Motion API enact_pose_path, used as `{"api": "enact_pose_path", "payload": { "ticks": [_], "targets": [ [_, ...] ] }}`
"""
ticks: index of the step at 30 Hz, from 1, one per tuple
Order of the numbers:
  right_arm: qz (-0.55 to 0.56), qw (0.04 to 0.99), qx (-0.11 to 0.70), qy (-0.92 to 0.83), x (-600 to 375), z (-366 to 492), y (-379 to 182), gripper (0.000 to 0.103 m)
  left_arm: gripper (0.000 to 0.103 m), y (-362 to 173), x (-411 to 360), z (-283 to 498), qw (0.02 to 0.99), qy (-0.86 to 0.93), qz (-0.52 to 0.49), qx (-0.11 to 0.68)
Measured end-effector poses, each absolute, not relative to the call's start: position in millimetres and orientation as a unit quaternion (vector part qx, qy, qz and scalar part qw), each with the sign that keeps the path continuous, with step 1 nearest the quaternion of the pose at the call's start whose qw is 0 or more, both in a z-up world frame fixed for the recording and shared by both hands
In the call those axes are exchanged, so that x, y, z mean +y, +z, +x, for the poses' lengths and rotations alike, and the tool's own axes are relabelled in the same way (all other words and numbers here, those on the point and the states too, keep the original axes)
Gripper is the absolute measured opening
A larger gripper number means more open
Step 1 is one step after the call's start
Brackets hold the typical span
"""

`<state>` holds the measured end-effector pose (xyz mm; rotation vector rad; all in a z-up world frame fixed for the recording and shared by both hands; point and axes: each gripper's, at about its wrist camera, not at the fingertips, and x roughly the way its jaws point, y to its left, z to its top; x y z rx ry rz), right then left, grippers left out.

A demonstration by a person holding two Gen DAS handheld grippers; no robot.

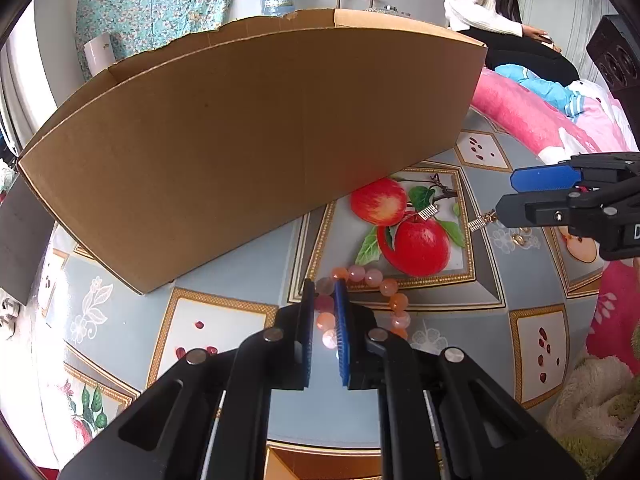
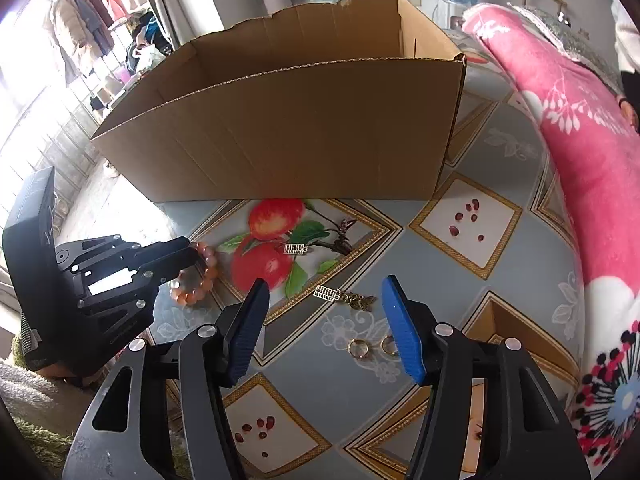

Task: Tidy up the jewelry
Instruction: 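Move the right gripper to the gold bar earring while the left gripper holds the bracelet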

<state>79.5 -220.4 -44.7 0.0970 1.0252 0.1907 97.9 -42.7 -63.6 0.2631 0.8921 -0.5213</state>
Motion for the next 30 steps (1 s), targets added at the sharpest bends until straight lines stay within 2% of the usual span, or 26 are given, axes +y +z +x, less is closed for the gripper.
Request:
{"api": "enact_pose_path", "payload": {
  "ticks": [3, 30],
  "targets": [
    [0.047, 0.865, 0.491, 0.086, -219, 80, -45, 0.063, 0.010, -64, -42, 98, 0.861, -0.249, 0.123, 0.426],
    [0.087, 0.866, 0.487, 0.078, -235, 77, -50, 0.063, 0.010, -63, -41, 101, 0.863, -0.238, 0.114, 0.430]
  ]
}}
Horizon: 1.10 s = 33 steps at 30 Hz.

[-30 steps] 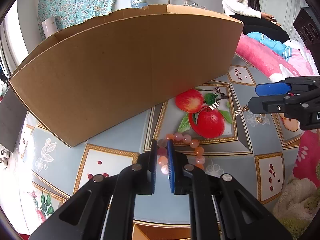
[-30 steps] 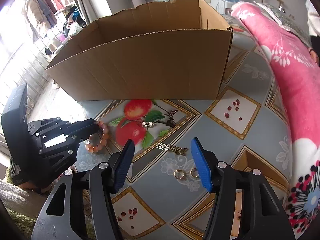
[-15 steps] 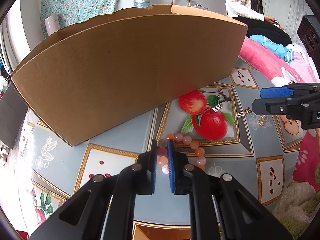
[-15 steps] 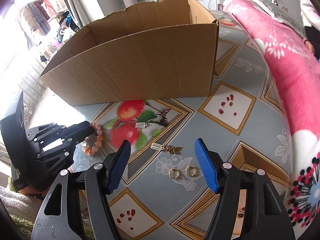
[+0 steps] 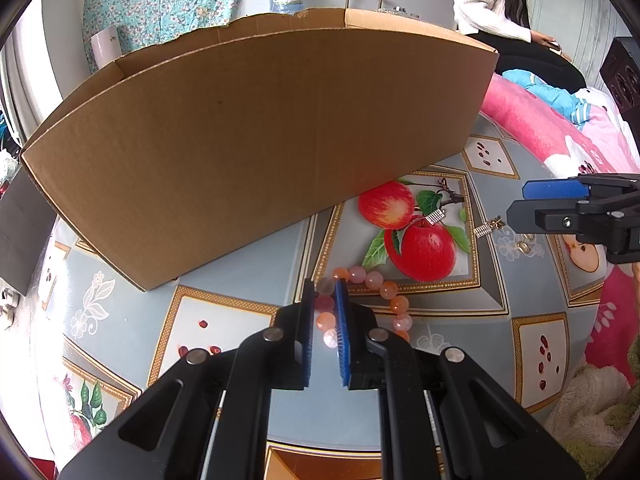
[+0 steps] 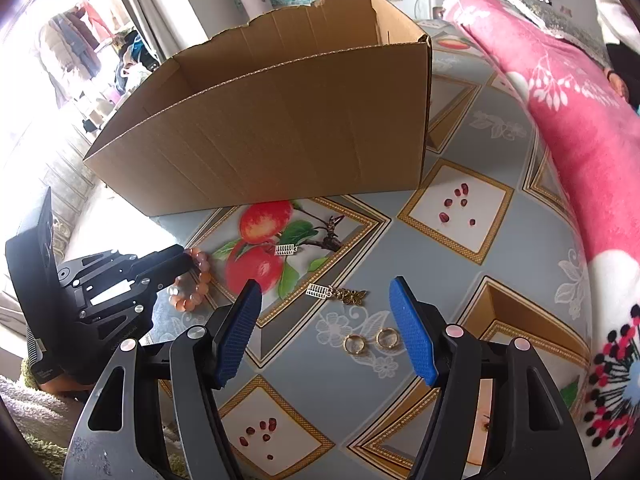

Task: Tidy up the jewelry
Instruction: 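Move the right gripper to the gold bar earring while the left gripper holds the bracelet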

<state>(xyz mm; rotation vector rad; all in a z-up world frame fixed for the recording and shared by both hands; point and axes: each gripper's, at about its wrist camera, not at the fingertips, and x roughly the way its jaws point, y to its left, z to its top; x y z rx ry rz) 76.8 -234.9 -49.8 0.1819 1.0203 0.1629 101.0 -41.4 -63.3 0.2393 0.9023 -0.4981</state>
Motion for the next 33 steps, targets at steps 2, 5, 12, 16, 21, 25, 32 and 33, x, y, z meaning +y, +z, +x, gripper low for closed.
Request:
{"api": "enact_pose_path", "payload": {
  "ticks": [2, 5, 12, 16, 21, 25, 32, 33],
  "targets": [
    [0.087, 0.865, 0.487, 0.078, -234.4, 77.2, -50.2, 0.063, 0.010, -63.5, -41.5, 101.2, 0.864, -0.236, 0.114, 0.430],
    [0.087, 0.866, 0.487, 0.079, -234.5, 78.7, -49.4, 0.064, 0.010, -63.5, -41.7, 100.8, 0.864, -0.236, 0.115, 0.429],
    [0.089, 0.868, 0.482, 0.077, -233.0, 77.7, -47.7, 0.063, 0.010, -63.7, -42.5, 99.7, 0.865, -0.236, 0.119, 0.427],
    [0.091, 0.869, 0.481, 0.077, -232.6, 76.0, -47.5, 0.063, 0.010, -64.0, -41.2, 98.9, 0.865, -0.234, 0.119, 0.427],
    [0.094, 0.870, 0.478, 0.076, -233.9, 75.2, -46.6, 0.063, 0.010, -64.4, -38.9, 98.2, 0.866, -0.230, 0.118, 0.428],
    [0.097, 0.870, 0.477, 0.076, -234.8, 76.0, -47.1, 0.063, 0.010, -64.2, -37.5, 97.6, 0.866, -0.227, 0.118, 0.429],
    [0.100, 0.869, 0.479, 0.079, -236.3, 77.3, -48.7, 0.063, 0.010, -63.9, -37.1, 97.6, 0.866, -0.226, 0.118, 0.430],
    [0.100, 0.869, 0.479, 0.079, -236.4, 77.3, -48.9, 0.064, 0.010, -63.9, -37.1, 97.6, 0.866, -0.226, 0.119, 0.429]
  ]
}}
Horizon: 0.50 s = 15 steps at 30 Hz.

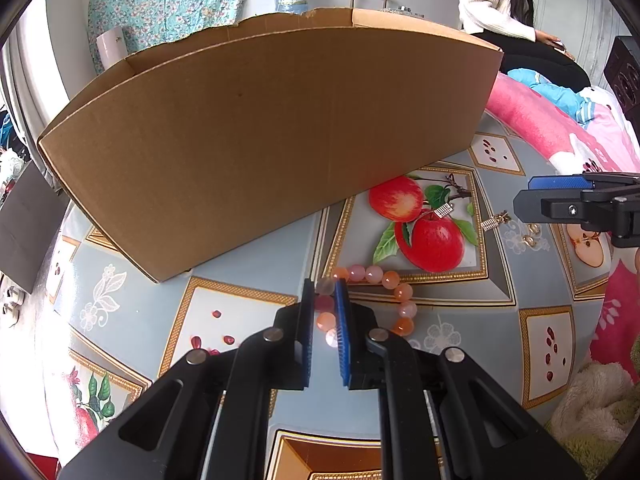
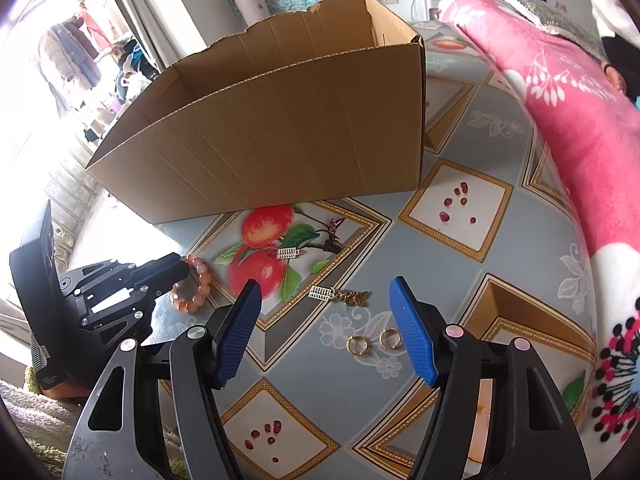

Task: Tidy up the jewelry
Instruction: 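Move the right gripper to the gold bar earring while the left gripper holds the bracelet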

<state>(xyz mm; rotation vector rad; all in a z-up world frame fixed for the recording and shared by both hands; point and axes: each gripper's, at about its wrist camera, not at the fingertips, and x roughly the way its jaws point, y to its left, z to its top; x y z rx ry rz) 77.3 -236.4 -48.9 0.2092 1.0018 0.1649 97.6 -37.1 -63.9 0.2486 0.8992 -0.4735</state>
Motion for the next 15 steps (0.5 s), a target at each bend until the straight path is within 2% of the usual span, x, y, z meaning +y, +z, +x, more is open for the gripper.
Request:
{"api": "enact_pose_path", "payload": {
  "ticks": [15],
  "targets": [
    [0.095, 0.867, 0.482, 0.087, -232.8, 81.0, -51.1, 0.064, 0.010, -63.8, -38.1, 98.0, 0.865, -0.226, 0.122, 0.430]
  ]
}}
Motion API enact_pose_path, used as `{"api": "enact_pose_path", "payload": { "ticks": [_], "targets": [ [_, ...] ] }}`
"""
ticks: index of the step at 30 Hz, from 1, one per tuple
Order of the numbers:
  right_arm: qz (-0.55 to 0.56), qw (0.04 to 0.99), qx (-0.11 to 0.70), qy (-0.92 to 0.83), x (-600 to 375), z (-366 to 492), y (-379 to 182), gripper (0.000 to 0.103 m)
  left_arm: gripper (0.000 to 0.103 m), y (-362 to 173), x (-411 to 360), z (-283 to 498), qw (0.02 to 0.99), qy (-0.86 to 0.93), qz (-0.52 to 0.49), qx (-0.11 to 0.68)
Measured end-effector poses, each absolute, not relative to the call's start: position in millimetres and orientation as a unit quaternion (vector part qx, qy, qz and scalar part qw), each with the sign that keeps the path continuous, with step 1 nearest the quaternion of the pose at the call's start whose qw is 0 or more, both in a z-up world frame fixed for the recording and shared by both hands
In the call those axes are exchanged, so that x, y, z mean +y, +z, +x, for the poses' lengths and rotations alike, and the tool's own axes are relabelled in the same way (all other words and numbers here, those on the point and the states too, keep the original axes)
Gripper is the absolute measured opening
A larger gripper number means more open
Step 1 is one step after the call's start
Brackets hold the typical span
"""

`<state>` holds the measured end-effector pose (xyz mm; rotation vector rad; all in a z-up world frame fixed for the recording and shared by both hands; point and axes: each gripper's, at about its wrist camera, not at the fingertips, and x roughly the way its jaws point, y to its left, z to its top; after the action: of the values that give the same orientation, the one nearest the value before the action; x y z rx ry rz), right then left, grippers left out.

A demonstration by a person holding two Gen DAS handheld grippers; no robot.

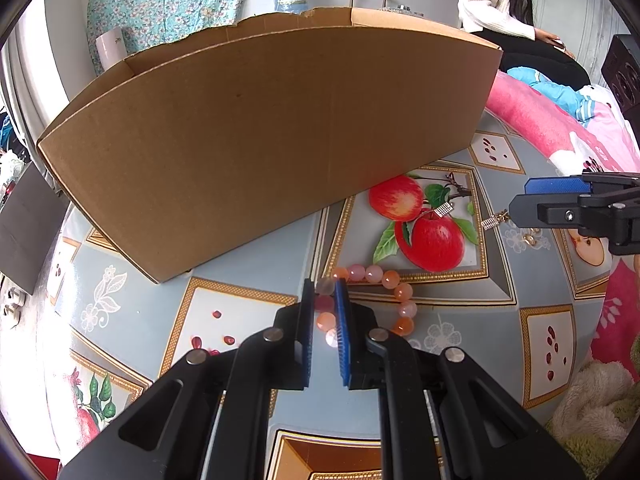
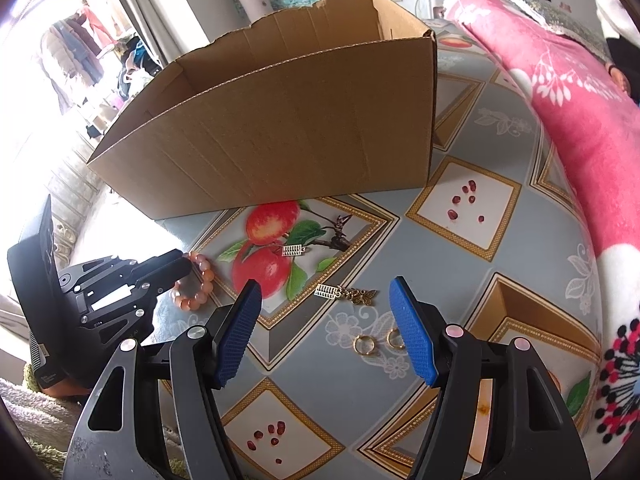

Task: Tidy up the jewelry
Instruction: 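Move the right gripper to the gold bar earring while the left gripper holds the bracelet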

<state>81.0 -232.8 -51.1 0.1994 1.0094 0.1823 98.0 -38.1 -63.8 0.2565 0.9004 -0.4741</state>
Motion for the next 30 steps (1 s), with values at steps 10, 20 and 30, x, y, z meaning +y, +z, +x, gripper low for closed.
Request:
{"api": "enact_pose_path", "payload": {
  "ticks": [10, 20, 30],
  "targets": [
    [0.091, 0.865, 0.485, 0.090, -224, 86, -54, 0.063, 0.010, -64, -38, 98, 0.866, -0.226, 0.122, 0.430],
    [0.084, 0.866, 0.486, 0.085, -215, 84, -56, 0.063, 0.010, -64, -38, 98, 0.866, -0.226, 0.122, 0.430],
    [0.082, 0.866, 0.487, 0.083, -216, 82, -58, 0.064, 0.010, -64, -38, 98, 0.866, -0.226, 0.122, 0.430]
  ]
}}
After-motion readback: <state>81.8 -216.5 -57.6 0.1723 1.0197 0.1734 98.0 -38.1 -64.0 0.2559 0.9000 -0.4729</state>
